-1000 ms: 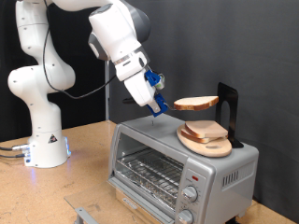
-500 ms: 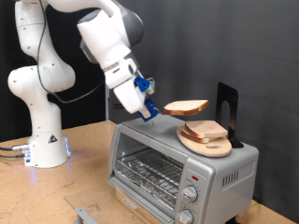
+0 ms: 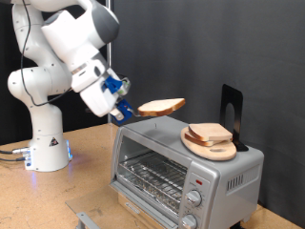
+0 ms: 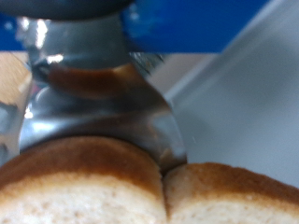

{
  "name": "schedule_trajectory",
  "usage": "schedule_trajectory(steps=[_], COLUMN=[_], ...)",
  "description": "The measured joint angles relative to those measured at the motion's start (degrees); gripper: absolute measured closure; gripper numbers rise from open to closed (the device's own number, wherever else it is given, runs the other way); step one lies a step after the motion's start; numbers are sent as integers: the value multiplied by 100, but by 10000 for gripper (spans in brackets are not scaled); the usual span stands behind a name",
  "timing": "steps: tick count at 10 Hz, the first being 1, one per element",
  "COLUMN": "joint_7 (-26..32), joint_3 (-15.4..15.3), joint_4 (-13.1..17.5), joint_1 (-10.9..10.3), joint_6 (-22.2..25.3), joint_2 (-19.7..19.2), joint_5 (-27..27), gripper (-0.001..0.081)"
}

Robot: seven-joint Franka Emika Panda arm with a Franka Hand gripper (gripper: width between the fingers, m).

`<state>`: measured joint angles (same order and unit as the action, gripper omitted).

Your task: Make a piece of toast with the oven

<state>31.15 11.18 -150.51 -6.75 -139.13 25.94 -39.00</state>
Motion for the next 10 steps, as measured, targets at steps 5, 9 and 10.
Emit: schedule_trajectory(steps=[5,9,10], joint_7=[69,293,446], joint_3=[315,615,749], joint_4=[-223,-419,-501], joint_1=[455,481,513], joint_6=[471,411,311], joint_2=[343,245,177], joint_5=[469,296,296], gripper=[417,417,417])
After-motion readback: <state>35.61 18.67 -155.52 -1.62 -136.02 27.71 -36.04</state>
